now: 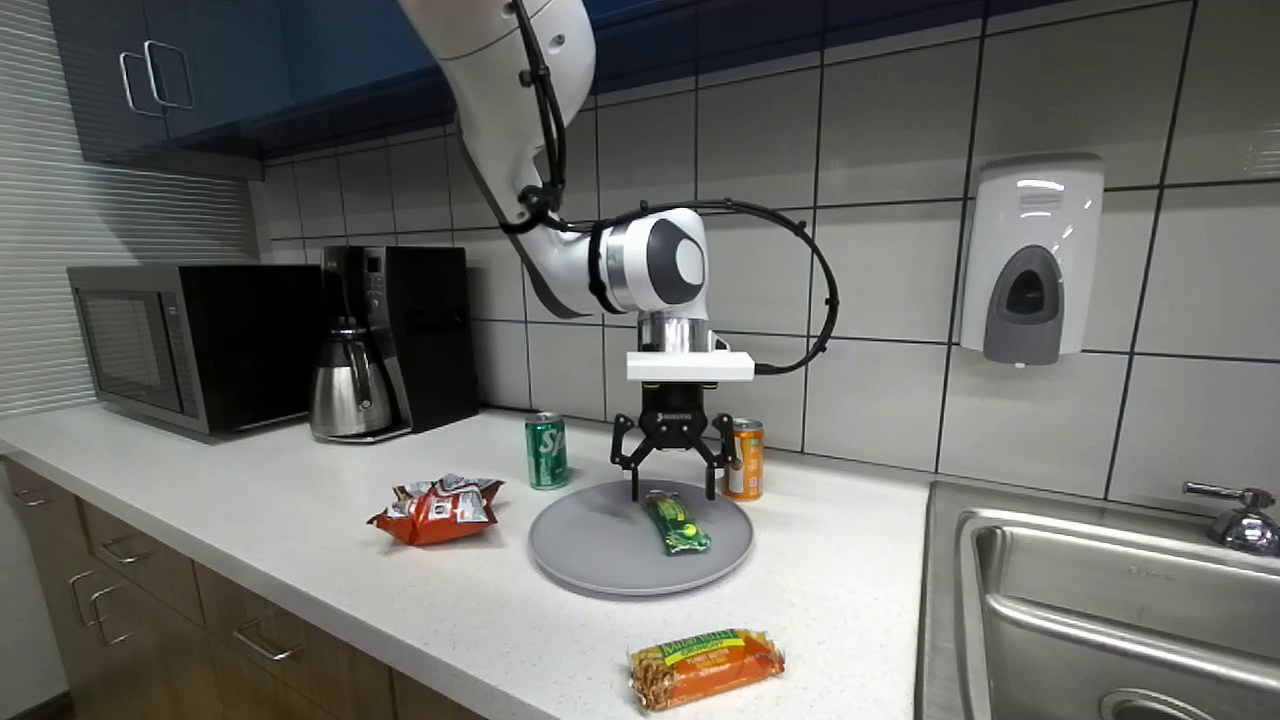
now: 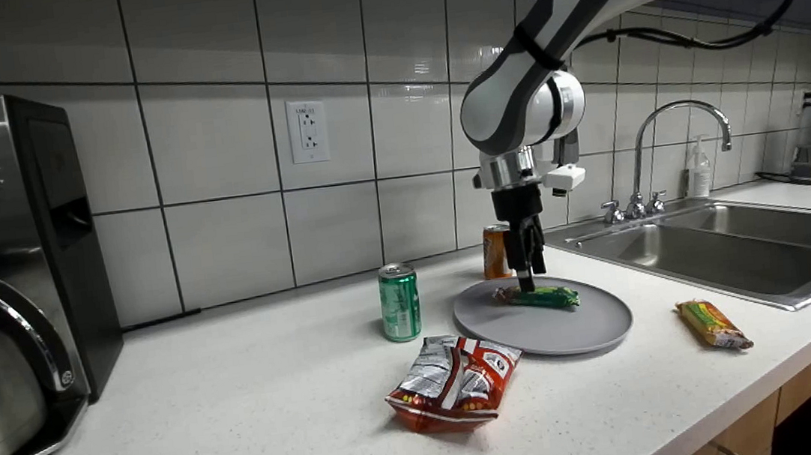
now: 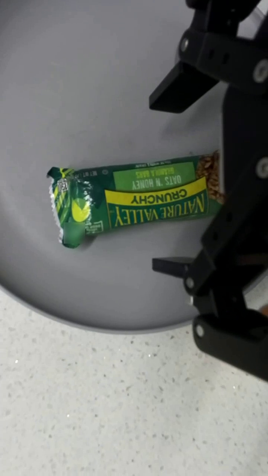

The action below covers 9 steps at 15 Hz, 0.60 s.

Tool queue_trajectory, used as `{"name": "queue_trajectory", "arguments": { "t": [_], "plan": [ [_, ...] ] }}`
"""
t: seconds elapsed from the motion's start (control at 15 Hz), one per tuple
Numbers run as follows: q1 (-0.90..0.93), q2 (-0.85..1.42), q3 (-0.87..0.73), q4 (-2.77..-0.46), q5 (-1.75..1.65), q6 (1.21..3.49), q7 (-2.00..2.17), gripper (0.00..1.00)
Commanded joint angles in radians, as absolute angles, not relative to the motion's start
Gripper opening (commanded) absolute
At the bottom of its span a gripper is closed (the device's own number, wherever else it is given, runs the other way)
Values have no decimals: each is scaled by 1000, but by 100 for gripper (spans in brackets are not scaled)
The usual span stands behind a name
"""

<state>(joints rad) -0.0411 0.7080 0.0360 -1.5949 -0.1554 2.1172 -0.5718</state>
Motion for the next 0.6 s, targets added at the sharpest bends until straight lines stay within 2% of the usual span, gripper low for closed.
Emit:
{"name": "queue_trajectory", "arguments": {
  "t": [0.0, 0.53],
  "plan": [
    [-51, 656, 35, -1647, -152, 2133, -488, 100],
    [-50, 575, -3, -1722, -137, 2139, -254, 100]
  ]
}}
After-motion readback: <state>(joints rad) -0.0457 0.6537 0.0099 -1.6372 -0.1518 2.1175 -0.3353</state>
